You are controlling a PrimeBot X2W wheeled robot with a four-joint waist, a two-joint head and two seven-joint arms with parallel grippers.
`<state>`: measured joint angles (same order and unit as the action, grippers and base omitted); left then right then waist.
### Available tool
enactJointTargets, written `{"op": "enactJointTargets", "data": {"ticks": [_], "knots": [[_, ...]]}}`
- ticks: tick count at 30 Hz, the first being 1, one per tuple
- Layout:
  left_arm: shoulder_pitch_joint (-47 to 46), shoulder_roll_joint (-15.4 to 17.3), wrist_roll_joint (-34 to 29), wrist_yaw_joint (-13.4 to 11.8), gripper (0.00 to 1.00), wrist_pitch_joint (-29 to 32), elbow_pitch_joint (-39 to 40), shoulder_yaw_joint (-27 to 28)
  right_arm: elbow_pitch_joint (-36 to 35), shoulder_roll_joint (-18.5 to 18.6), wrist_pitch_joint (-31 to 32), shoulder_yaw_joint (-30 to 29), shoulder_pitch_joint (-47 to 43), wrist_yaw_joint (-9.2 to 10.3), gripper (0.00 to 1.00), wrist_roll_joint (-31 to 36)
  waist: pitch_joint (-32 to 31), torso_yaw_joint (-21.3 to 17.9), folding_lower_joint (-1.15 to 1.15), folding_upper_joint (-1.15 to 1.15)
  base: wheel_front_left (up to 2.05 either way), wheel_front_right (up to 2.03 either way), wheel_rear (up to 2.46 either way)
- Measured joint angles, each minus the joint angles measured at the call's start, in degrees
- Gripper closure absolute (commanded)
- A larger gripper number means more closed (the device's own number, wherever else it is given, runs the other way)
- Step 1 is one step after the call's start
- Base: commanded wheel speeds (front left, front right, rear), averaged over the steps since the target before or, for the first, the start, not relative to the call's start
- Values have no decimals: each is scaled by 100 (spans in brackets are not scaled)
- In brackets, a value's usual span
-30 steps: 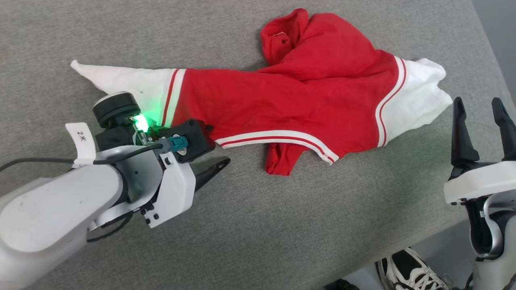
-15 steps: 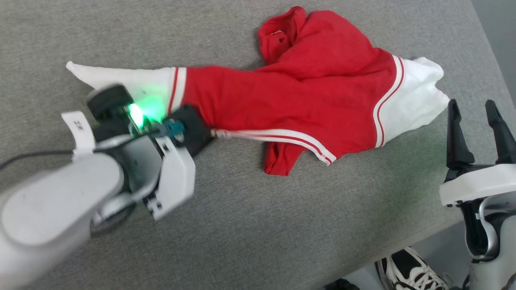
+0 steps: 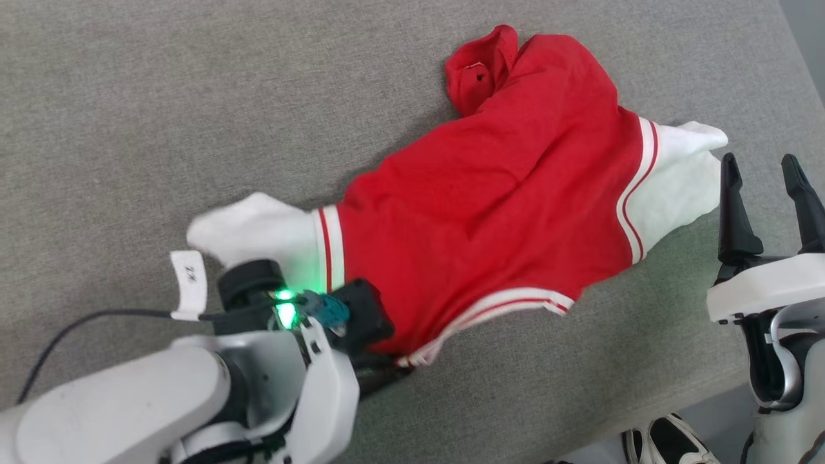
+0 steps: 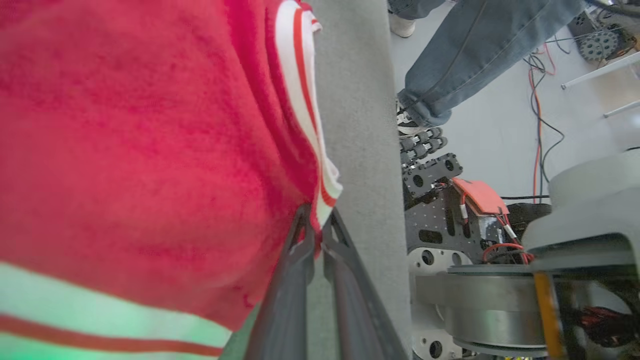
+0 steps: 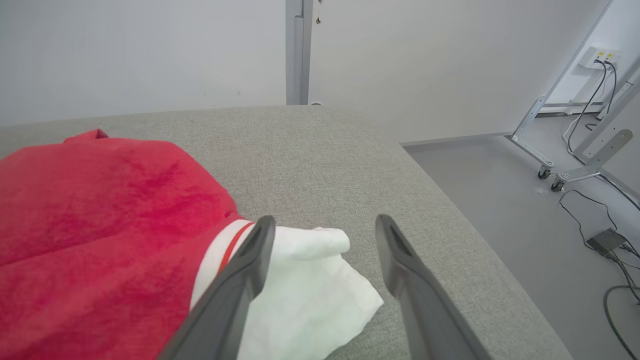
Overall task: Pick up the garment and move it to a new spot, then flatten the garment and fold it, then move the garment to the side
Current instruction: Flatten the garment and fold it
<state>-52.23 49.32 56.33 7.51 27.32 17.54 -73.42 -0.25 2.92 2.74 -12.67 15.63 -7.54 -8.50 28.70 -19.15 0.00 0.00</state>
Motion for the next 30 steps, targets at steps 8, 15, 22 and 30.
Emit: {"op": "enactJointTargets", "data": {"ticks": [8, 15, 22, 30], "knots": [[108, -212, 716, 0, 100, 323, 339, 0, -37, 0, 30, 12, 12, 0, 0, 7, 18, 50, 0, 0, 0, 0, 0], [7, -249, 499, 0, 29, 147, -20, -8, -48, 1, 56, 16, 13, 0, 0, 7, -5, 76, 0, 0, 0, 0, 0], [95, -129, 370, 0, 0, 18, 102, 2, -147, -2, 88, -3, 24, -1, 0, 199, -216, 267, 0, 0, 0, 0, 0], [-28, 453, -88, -1, 0, -292, 249, 9, -241, 16, 309, -88, -30, 0, 0, 442, -540, 548, 0, 0, 0, 0, 0]]}}
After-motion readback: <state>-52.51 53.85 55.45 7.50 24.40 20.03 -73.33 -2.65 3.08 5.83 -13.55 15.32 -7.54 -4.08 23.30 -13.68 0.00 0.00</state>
